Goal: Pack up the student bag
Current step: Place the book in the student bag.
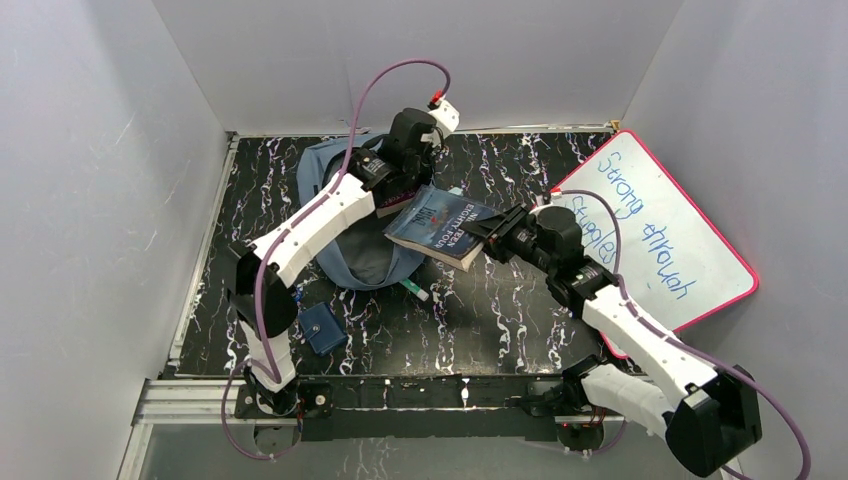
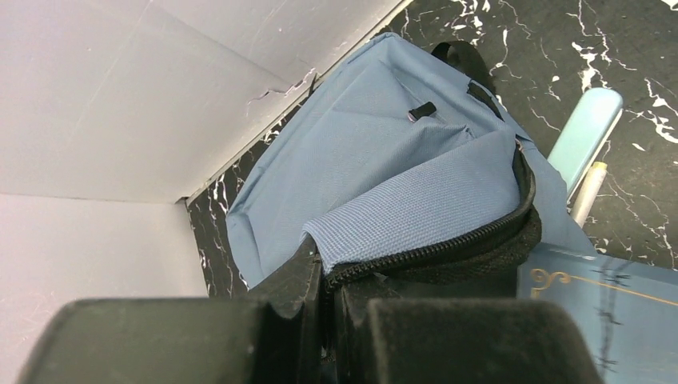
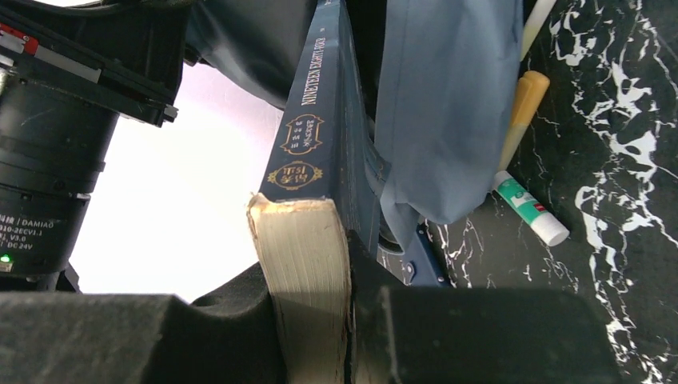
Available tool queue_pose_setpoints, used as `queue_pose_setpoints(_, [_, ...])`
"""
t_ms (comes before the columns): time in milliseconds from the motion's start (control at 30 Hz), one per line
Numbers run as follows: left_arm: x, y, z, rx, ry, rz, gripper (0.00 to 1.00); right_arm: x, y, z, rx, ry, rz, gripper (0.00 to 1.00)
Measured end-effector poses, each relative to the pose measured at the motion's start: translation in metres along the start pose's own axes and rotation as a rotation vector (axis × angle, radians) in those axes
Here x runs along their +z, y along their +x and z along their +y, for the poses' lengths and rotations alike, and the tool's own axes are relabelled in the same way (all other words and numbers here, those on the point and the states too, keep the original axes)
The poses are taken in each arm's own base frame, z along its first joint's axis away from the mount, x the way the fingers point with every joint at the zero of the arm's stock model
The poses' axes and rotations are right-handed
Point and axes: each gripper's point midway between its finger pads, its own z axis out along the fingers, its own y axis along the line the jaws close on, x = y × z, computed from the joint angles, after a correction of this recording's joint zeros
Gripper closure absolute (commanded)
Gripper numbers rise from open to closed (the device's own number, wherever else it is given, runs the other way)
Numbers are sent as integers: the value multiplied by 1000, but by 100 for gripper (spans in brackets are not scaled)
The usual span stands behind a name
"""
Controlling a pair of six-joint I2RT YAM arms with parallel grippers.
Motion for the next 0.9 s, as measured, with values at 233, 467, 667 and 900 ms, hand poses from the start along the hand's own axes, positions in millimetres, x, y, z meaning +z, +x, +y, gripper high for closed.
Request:
queue_pose_setpoints(233, [7,-12,-19,45,24,-6,100,17,2,9,23,-1,35,100])
queue_pose_setpoints(467, [9,-20,-21,55,23,-17,100,20,-2,27,35,-34,24,100])
queue_pose_setpoints(667, [15,-25,-25,57,22,-17,100,32,-6,15,58,10,9,100])
queue_pose_setpoints(900, [14,-25,-24,54,9,-13,100,62,-11,-31,80,148,-15,100])
